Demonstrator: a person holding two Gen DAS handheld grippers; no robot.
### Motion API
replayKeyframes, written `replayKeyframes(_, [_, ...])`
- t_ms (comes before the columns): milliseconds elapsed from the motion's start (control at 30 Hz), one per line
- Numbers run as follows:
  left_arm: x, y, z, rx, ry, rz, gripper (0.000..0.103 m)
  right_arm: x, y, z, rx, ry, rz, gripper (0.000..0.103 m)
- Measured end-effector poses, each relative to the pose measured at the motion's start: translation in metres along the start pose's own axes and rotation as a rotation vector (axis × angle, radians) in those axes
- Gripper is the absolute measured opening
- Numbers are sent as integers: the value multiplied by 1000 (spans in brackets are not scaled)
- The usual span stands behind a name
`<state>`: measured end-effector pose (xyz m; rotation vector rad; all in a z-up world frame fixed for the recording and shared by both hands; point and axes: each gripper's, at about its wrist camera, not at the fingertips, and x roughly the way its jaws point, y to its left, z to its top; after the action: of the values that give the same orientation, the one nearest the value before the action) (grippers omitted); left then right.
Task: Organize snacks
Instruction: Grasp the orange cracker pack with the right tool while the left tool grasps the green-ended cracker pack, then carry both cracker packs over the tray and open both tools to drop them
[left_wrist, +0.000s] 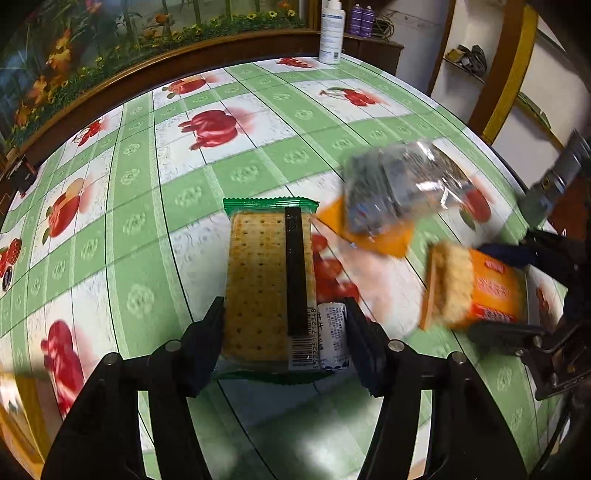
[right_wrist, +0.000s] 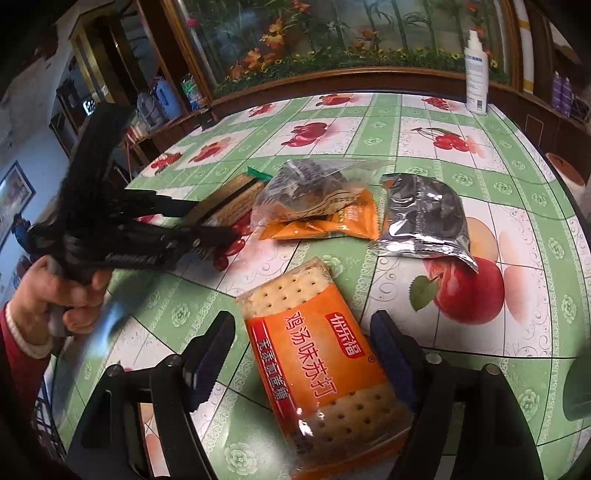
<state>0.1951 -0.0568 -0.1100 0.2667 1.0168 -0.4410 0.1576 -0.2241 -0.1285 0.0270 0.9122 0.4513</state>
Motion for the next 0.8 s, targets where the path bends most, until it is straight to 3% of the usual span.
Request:
replayKeyframes(233, [10,18,17,-108,31,51,67,4,20,-5,-102,31,-57,76])
replayKeyframes(333, [17,17,26,-109,45,79,78,3,19,-6,-94,26,-51,76])
replayKeyframes(533, [25,26,33,-175,24,84,82,3,18,-6,-82,19,-42,76])
replayKeyframes(567, [25,27,33,-181,14,90,79,2,17,-6,-78,18,-42,76])
replayKeyframes(633, [19,30,30,-191,-6,87,45,3,17,-6,-78,17,-60,65])
replayKeyframes(700, [14,33,25,-198,3,84,45,1,16,-7,-70,10,-77,57])
replayKeyframes(800, [5,35,10,-207,-2,98,45,-2,15,-9,-55,3,-69,56])
